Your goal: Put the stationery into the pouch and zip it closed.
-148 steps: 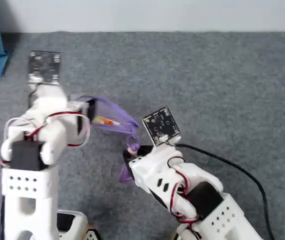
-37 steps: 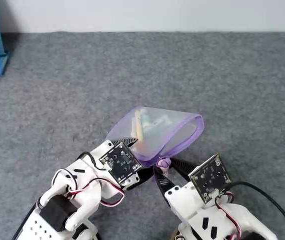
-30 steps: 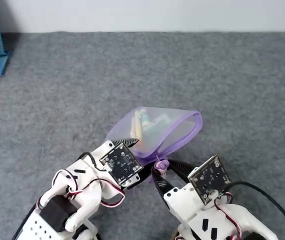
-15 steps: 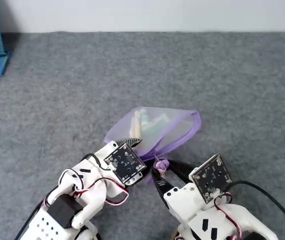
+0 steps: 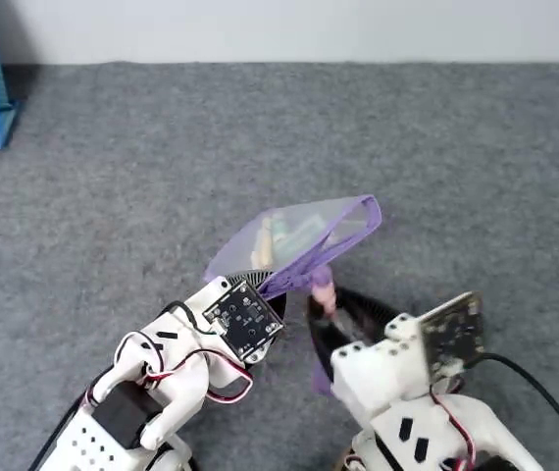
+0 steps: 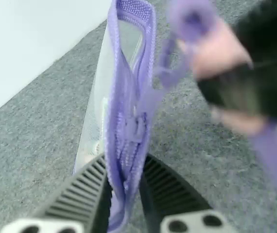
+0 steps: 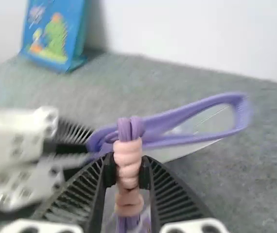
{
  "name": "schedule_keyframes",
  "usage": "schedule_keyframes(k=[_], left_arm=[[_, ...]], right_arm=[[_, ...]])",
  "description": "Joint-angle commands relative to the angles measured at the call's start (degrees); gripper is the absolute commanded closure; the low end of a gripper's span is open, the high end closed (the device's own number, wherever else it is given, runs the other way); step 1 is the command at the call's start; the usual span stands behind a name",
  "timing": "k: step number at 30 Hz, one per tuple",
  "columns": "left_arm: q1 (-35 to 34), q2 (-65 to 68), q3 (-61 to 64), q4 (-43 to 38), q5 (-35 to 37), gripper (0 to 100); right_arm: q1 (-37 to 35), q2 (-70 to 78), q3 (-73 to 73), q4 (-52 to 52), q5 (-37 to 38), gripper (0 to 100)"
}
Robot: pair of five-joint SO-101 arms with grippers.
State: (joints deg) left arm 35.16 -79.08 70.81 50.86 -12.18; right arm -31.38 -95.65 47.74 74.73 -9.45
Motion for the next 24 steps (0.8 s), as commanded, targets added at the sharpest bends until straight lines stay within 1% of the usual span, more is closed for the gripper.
schedule_keyframes(k=[1,4,10,13,17,21,24], left_arm=[[0.09,-2.46,-2.24,3.69,1.14,99],[0.09,-6.86,-2.59,6.59,4.84,99],[0.0,-18.11,-2.24,13.1,5.27,99],[-0.09,-21.8,-2.15,15.03,5.27,99],[-0.18,-22.59,-2.15,15.91,5.27,99],[-0.26,-22.59,-2.15,15.82,5.27,99],[-0.26,-22.59,-2.15,15.82,5.27,99]], right_arm=[[6.2,-0.48,-1.23,-6.29,-2.64,99.1],[10.42,-0.48,2.46,-11.38,-3.25,99.1],[20.09,-0.48,10.64,-21.76,-3.16,99.2],[22.9,-0.48,12.84,-23.78,-2.9,99.2],[25.36,-0.04,13.36,-23.78,-2.81,99.2],[25.27,-0.48,13.01,-21.23,-0.62,99.2],[20.18,-0.48,12.04,-16.22,0.79,99.0]])
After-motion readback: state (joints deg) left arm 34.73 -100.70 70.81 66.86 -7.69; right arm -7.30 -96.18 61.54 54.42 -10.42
